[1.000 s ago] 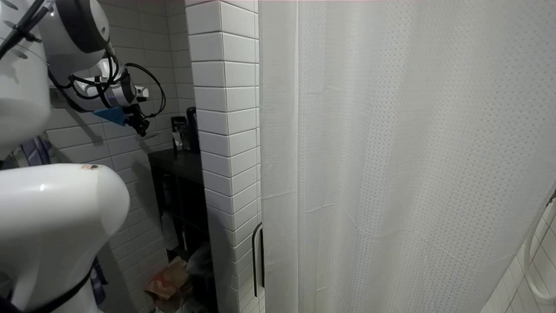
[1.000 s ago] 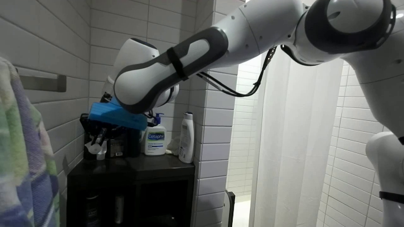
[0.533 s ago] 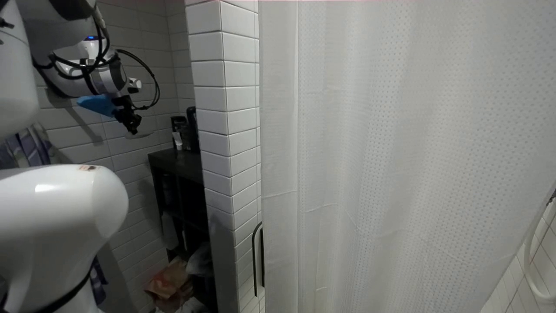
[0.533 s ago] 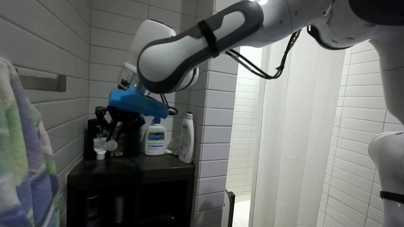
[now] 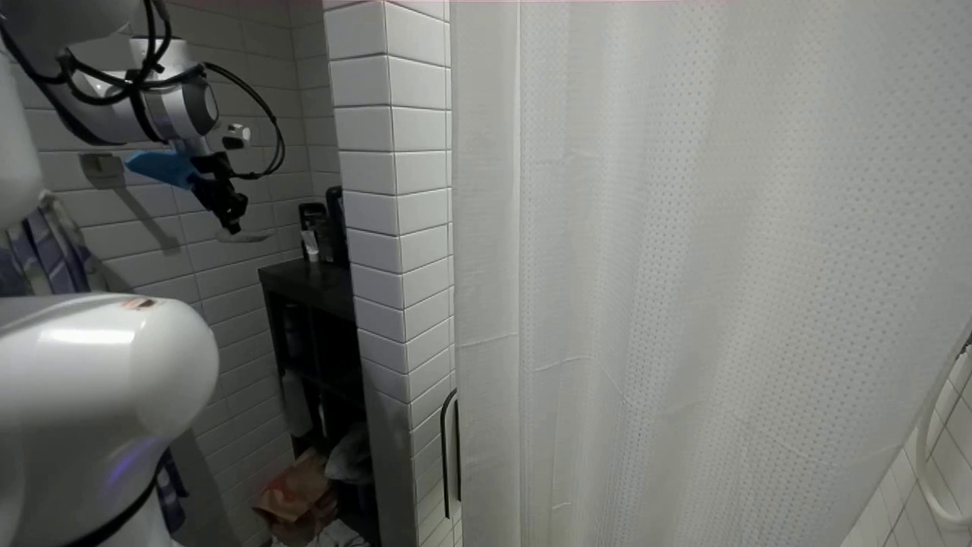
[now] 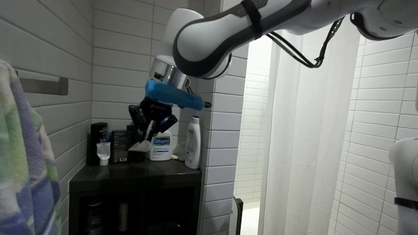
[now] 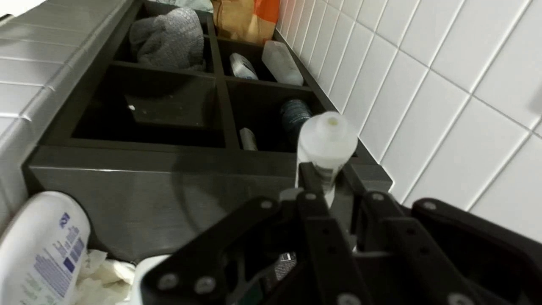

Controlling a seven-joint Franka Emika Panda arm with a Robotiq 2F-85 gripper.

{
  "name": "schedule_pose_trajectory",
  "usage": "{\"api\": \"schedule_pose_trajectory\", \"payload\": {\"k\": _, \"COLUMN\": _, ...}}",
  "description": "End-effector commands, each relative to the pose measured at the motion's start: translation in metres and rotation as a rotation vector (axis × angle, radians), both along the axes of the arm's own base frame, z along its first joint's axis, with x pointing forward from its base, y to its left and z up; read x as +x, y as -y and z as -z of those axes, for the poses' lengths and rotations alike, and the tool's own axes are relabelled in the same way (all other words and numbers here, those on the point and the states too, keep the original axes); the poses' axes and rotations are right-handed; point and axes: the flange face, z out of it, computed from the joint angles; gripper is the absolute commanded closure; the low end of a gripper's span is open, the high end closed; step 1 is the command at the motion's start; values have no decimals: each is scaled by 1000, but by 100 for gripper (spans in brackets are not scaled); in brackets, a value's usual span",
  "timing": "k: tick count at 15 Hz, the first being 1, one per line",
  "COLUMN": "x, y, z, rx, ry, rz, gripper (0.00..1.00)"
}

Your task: Put the white tube on the top shelf.

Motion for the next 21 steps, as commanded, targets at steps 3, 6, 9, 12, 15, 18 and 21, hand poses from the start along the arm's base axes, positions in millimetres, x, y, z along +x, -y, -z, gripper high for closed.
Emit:
{"api": "schedule_pose_trajectory", "payload": {"k": 3, "x": -14, "y": 39, "z": 10, "rx": -50, "ry": -118, "rz": 34, "gripper": 96}}
{"api": "schedule_pose_trajectory", "payload": {"k": 6, "x": -15, "y": 55, "z": 27, "rx": -81, "ry": -189, "rz": 55, "gripper": 96}}
{"api": "schedule_pose_trajectory", "payload": {"k": 9, "x": -15, "y": 66, "z": 47, "rx": -98, "ry": -269, "rz": 57, "gripper": 96}}
{"api": "schedule_pose_trajectory", "payload": {"k": 12, "x": -16, "y": 72, "z": 59, "rx": -103, "ry": -329, "rz": 51, "gripper": 96}}
{"api": "schedule_pose_trajectory", "payload": {"k": 15, "x": -18, "y": 74, "z": 66, "rx": -95, "ry": -372, "rz": 46, "gripper": 96}}
{"api": "schedule_pose_trajectory", "payload": {"k": 18, "x": -17, "y": 77, "z": 76, "rx": -96, "ry": -396, "rz": 36, "gripper": 96}}
{"api": "schedule_pose_trajectory", "payload": {"k": 21, "x": -15, "y": 81, "z": 91, "rx": -111, "ry": -401, "rz": 20, "gripper": 96}}
